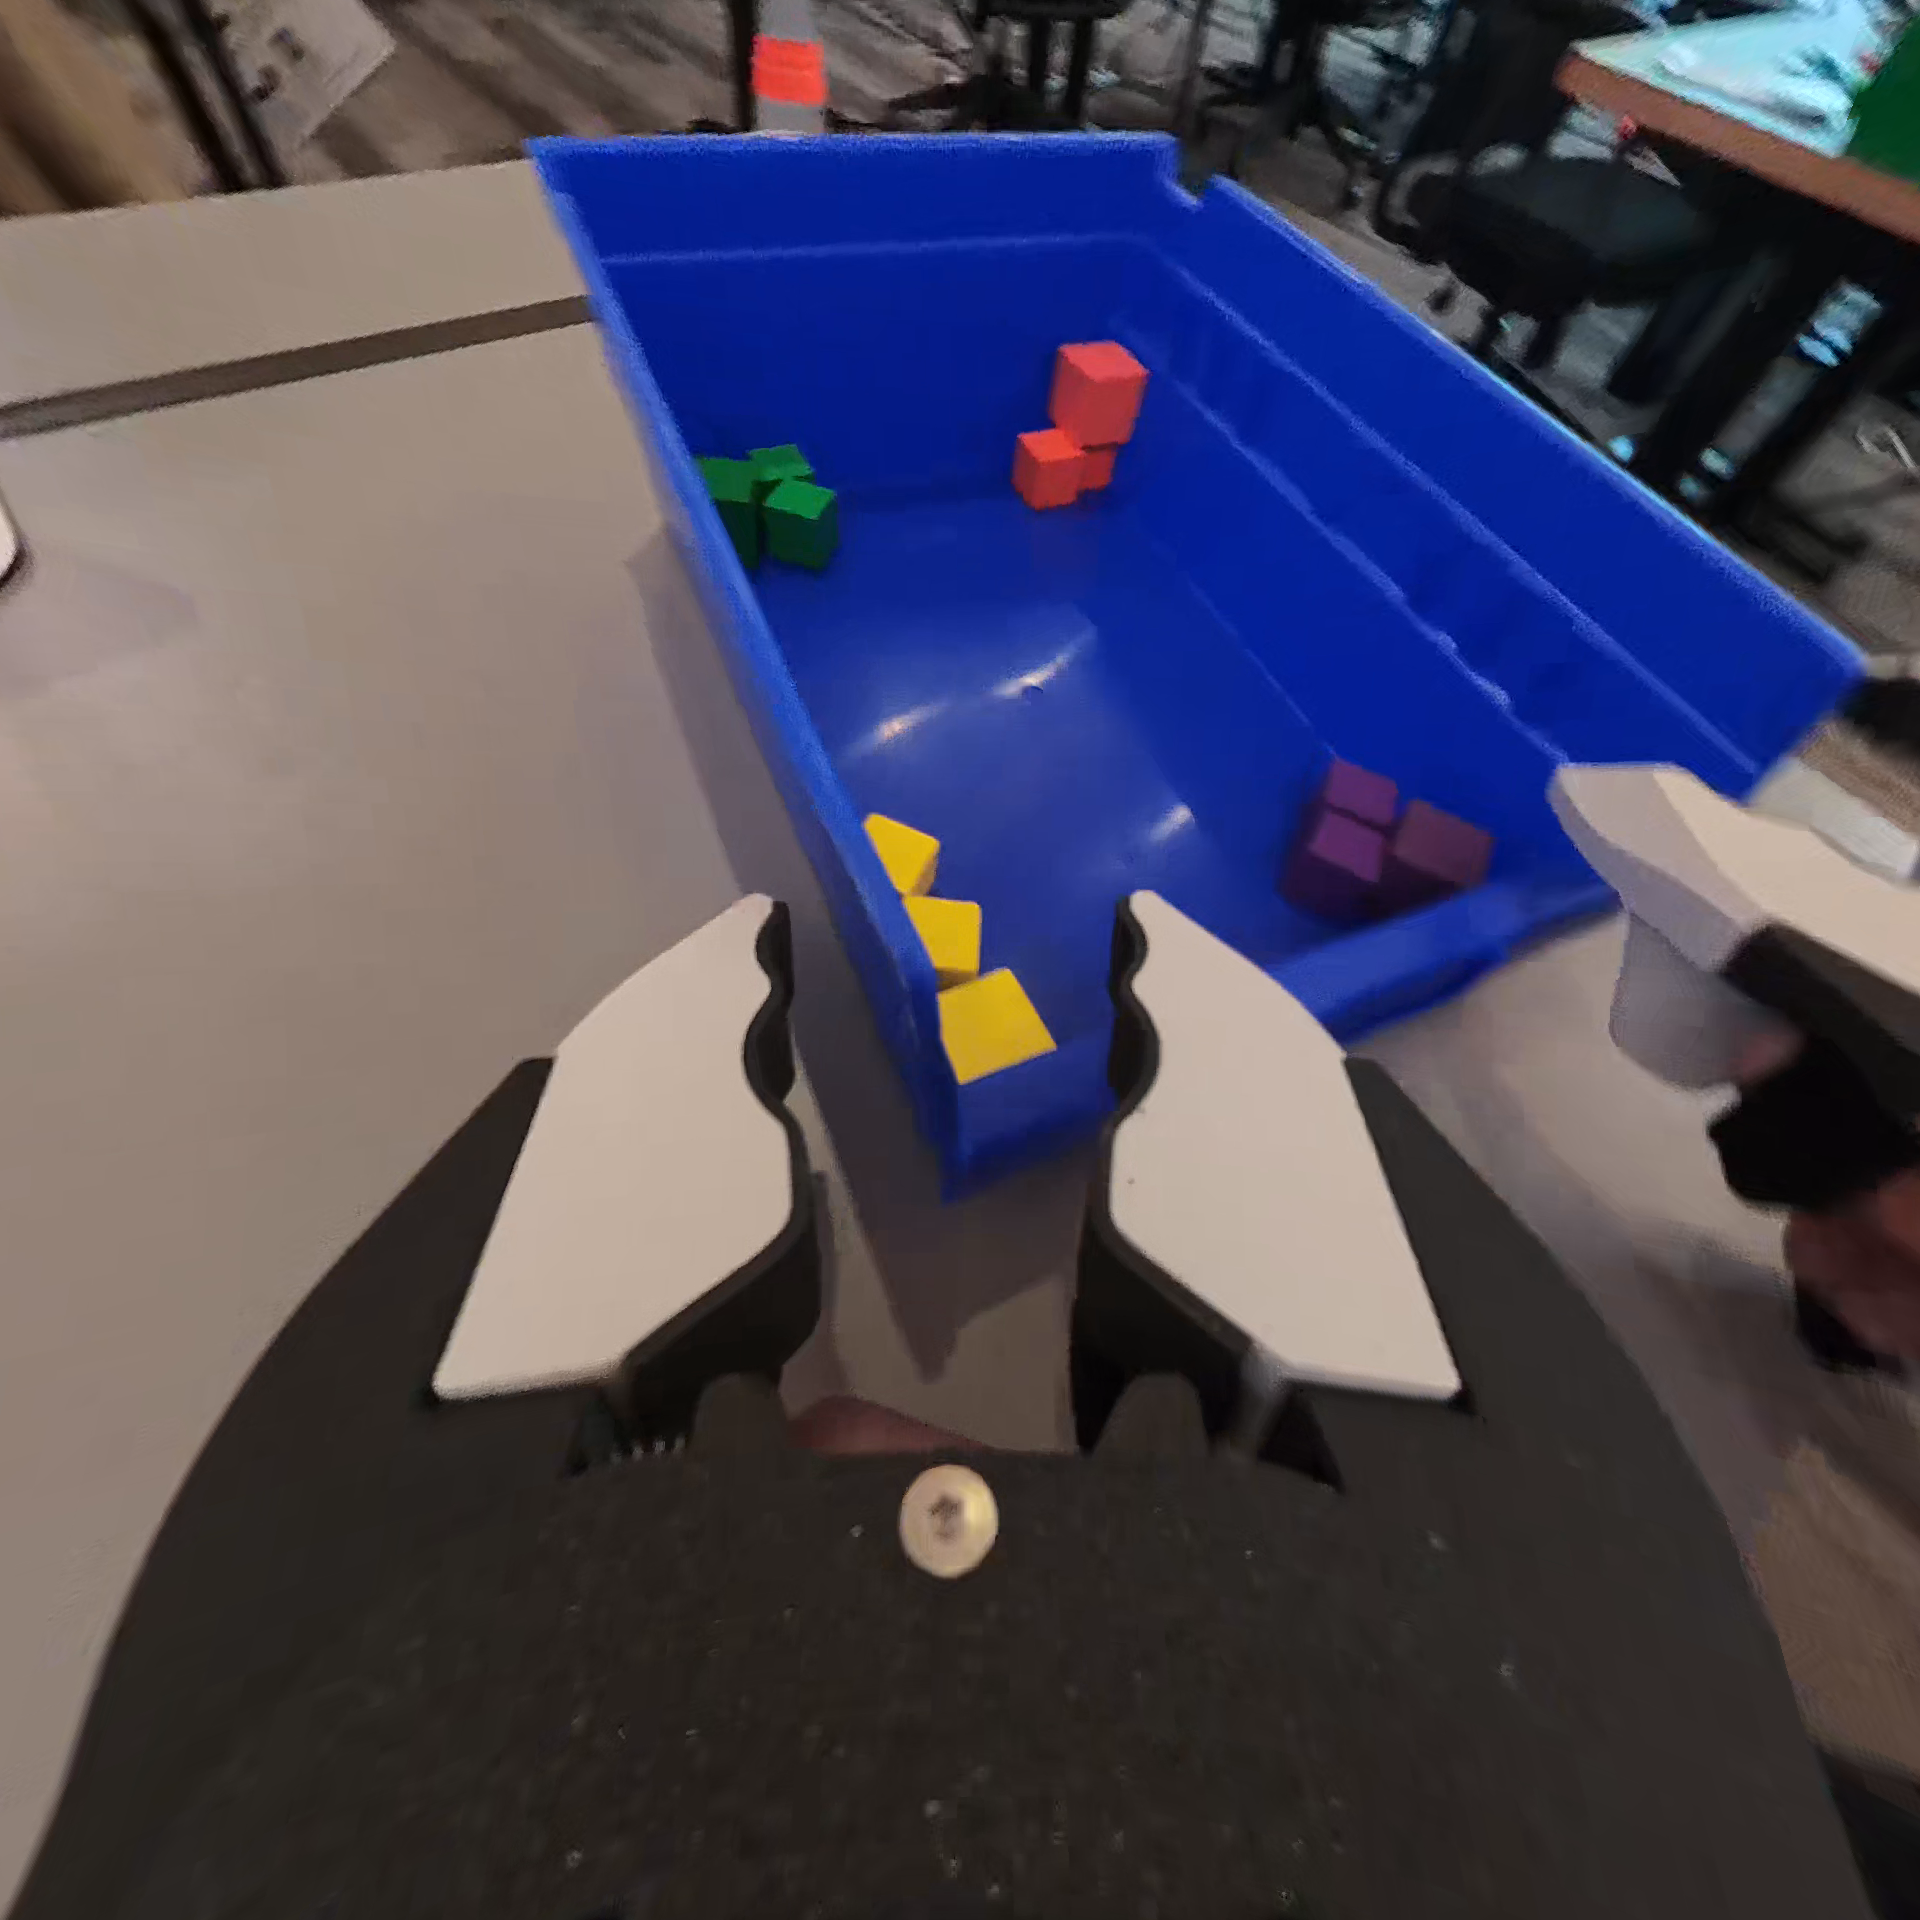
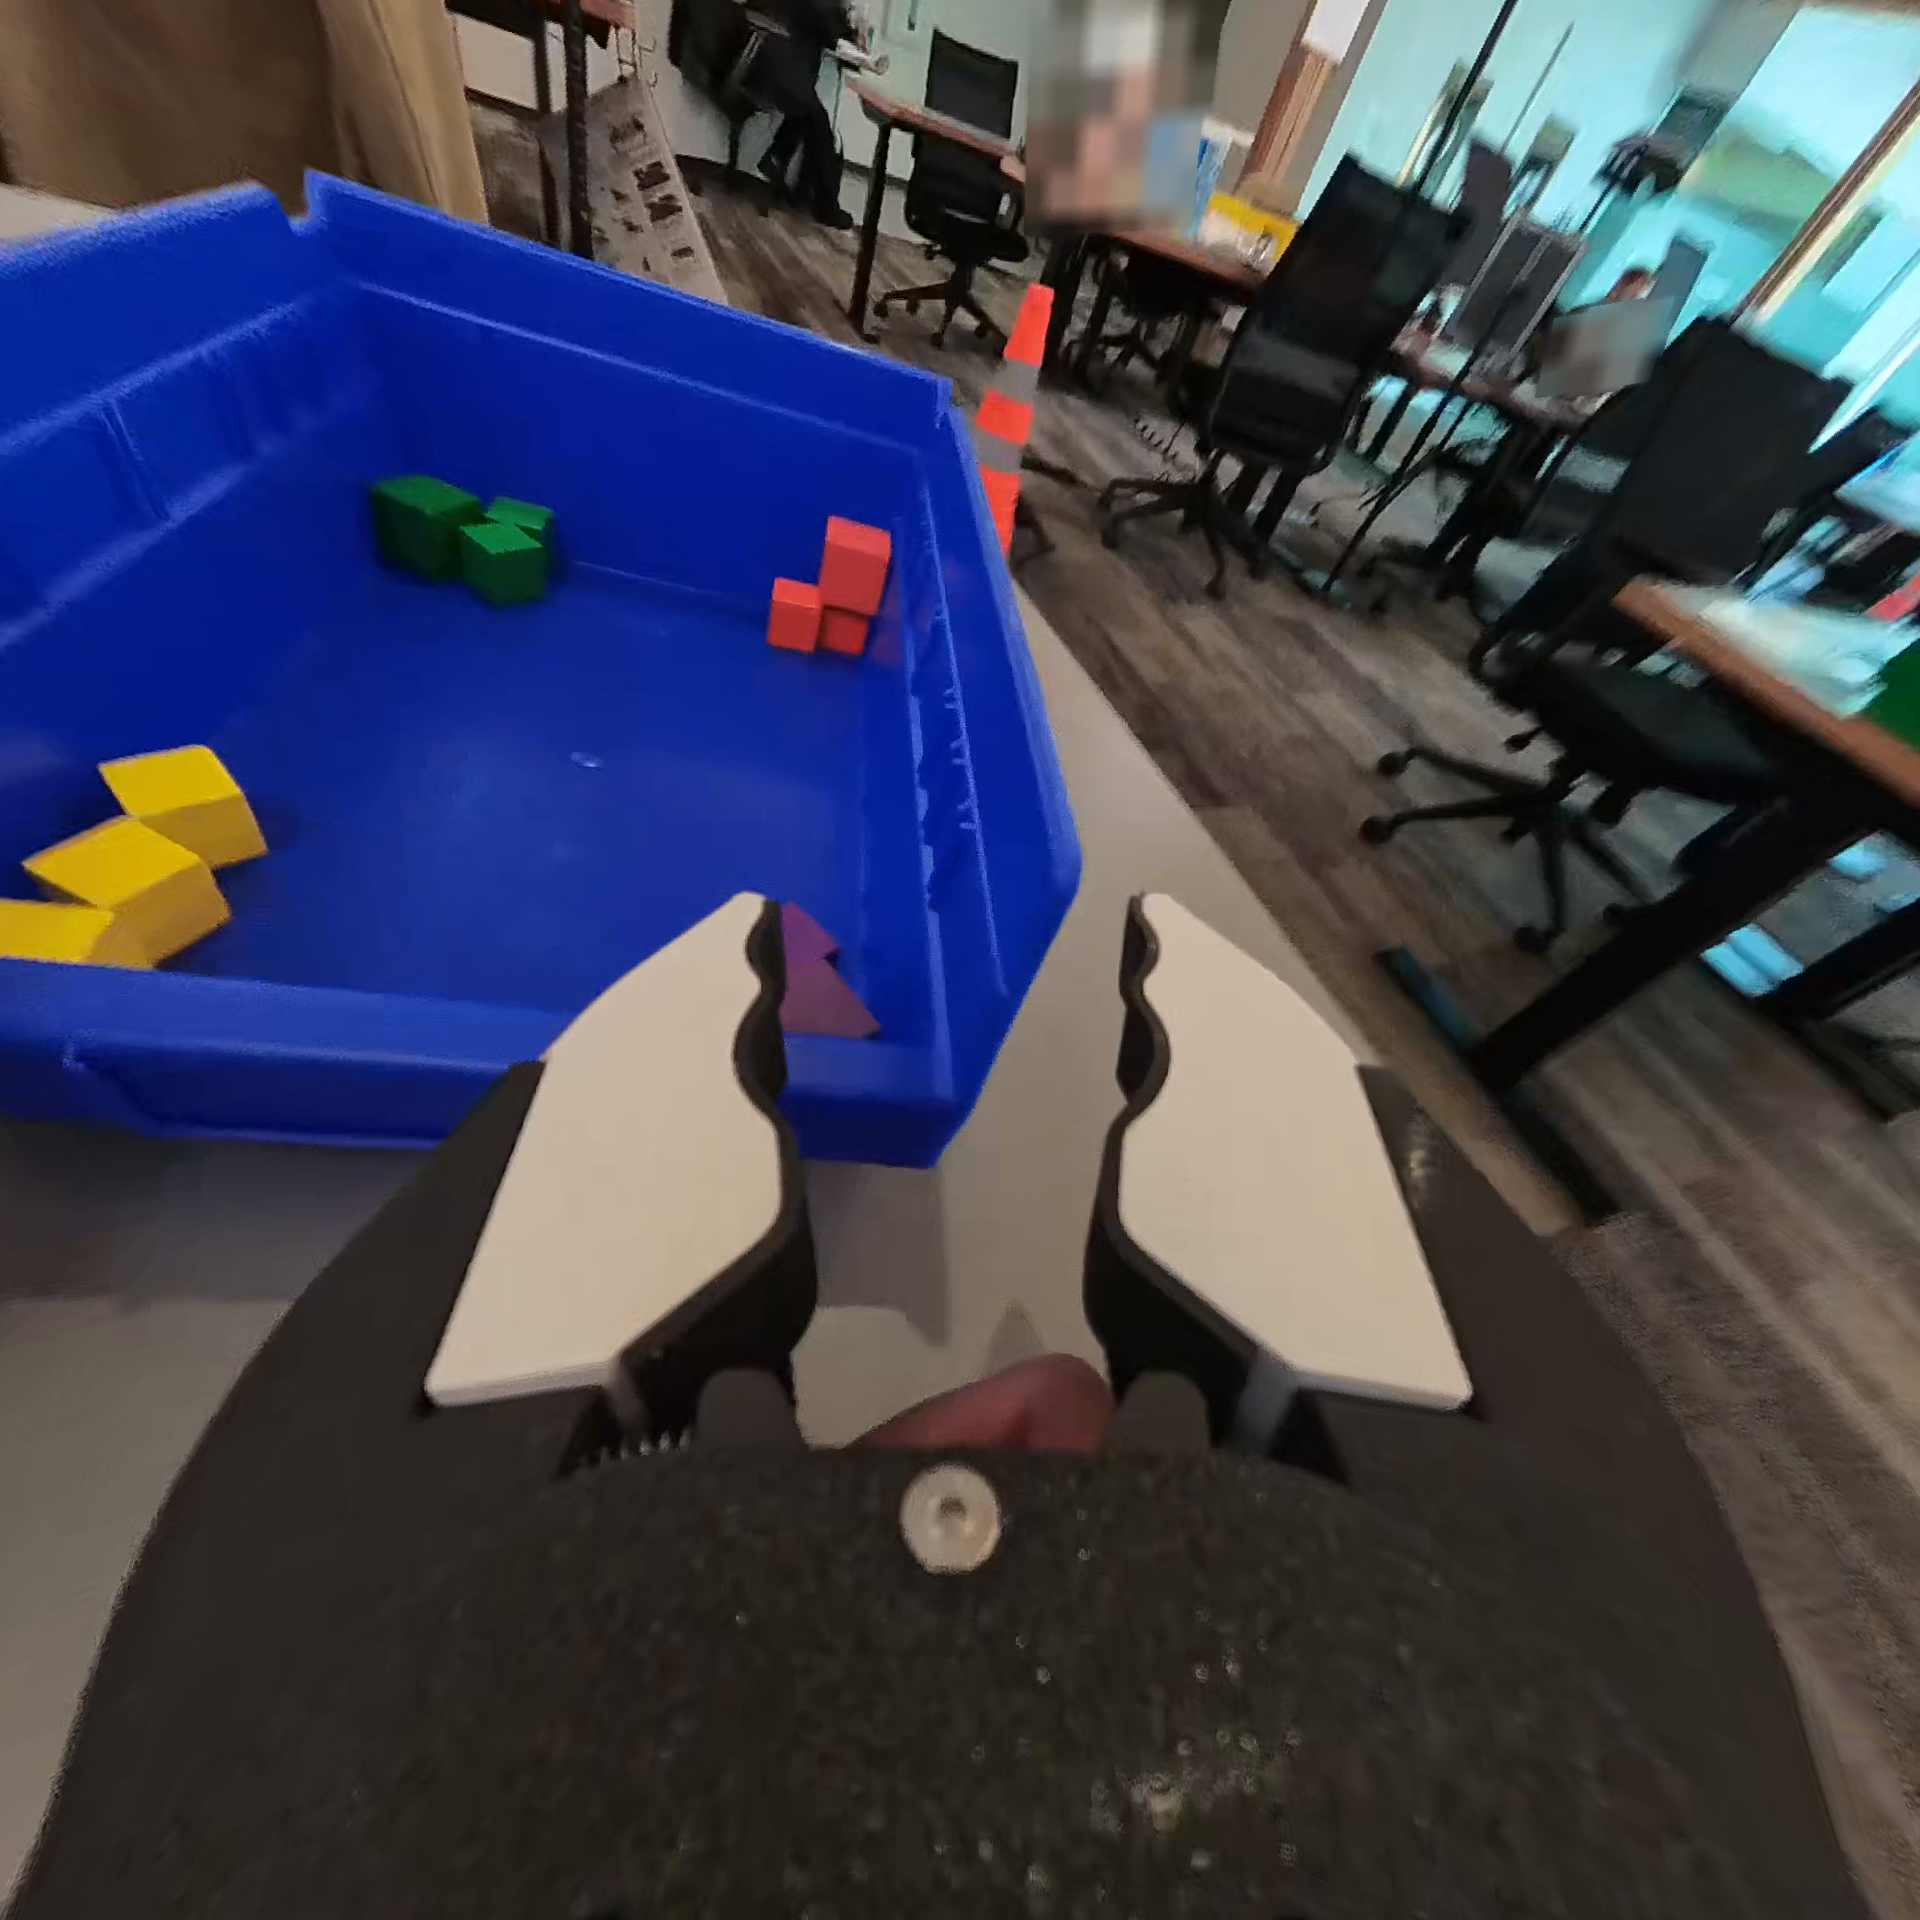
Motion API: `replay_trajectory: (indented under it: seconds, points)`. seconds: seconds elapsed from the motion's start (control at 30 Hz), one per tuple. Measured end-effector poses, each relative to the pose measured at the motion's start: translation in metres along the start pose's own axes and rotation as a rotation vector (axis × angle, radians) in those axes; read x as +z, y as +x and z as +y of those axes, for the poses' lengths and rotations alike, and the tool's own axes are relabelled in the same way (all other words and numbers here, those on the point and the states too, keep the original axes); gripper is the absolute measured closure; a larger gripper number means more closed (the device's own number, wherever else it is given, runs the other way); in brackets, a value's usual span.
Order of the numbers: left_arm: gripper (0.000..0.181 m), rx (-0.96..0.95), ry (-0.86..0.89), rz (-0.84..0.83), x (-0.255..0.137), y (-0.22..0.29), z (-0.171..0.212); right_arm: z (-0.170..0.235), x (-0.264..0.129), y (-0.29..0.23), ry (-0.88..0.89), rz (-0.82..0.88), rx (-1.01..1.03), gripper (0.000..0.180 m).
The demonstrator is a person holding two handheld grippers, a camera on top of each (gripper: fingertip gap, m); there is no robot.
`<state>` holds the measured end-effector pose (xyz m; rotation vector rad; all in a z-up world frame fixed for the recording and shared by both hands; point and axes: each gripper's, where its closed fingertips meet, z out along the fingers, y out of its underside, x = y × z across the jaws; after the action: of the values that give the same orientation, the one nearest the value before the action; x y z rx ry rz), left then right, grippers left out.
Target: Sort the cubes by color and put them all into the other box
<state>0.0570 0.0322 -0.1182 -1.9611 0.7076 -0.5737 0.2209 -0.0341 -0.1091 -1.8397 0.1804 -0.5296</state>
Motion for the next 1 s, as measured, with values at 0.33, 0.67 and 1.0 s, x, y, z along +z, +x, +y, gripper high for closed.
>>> replay_trajectory:
  seconds: [0.33,0.67,1.0]
  points:
    - [0.177,-0.020,-0.084,-0.223,0.012,-0.032,0.007,0.008,0.016,-0.009,-0.073,-0.117,0.296,0.176]
    - [0.177,-0.071,0.018,-0.269,-0.065,-0.085,0.014,-0.030,-0.029,-0.074,0.053,-0.170,0.338,0.177]
    - [0.177,-0.169,0.074,-0.517,-0.220,-0.215,0.057,-0.080,-0.095,-0.249,0.126,-0.435,0.263,0.177]
